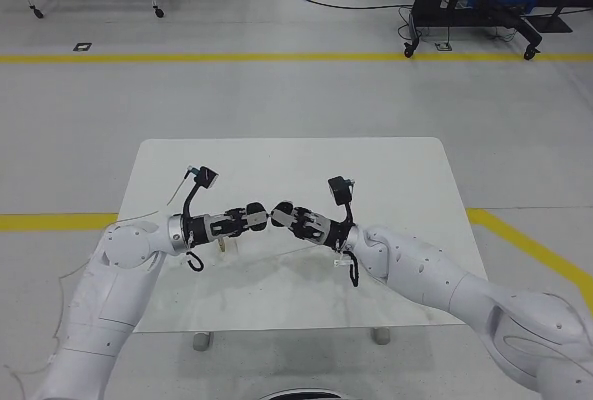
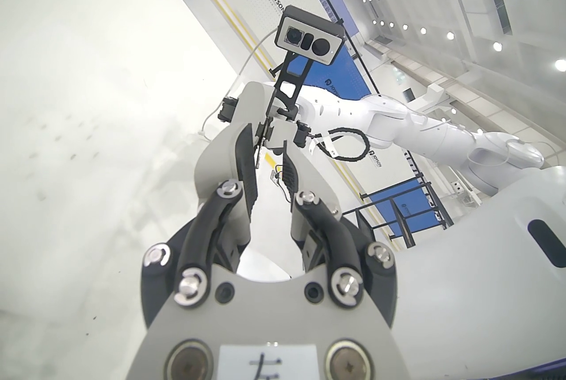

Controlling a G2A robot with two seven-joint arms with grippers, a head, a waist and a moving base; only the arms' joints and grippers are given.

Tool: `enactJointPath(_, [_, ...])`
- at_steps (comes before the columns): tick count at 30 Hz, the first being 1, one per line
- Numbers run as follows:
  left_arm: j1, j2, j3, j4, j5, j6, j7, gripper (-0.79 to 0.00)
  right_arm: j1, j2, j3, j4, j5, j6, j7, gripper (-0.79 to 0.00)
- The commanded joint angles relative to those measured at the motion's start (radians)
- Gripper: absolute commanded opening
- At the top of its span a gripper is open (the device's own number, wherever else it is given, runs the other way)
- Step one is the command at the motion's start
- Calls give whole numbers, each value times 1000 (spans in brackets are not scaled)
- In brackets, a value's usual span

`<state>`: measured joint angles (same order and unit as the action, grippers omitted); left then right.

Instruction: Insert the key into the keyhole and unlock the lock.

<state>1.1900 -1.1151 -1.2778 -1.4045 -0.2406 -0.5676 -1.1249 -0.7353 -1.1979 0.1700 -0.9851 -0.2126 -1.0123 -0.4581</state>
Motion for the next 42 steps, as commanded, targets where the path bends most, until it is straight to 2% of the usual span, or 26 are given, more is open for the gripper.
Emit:
enactJointPath(1, [2,1,0,-2,3,0,8,-785,1,0,1,-1,2,0,4,-785])
enactJointPath(18, [31,17,-9,-41,92,-9,87,-785,-8,12,0,-30,20,0,47,-785])
enactJointPath(32, [43,29,-4,-48,139,-24,119,-785,-15,27,18,-59,183,0,278,-785])
enactJointPath(33, [43,30,-4,-49,139,-24,120,-720,-17,28,24,-60,192,0,293,-785])
enactJointPath(34, [44,30,-3,-49,139,-25,121,-437,-20,28,31,-61,201,0,307,-785])
enactJointPath(35, [45,31,-2,-48,139,-25,122,0,-23,29,38,-62,208,0,321,-785])
enactJointPath(42, [52,42,-39,-49,150,-27,150,0,-45,42,110,-63,220,0,390,-785])
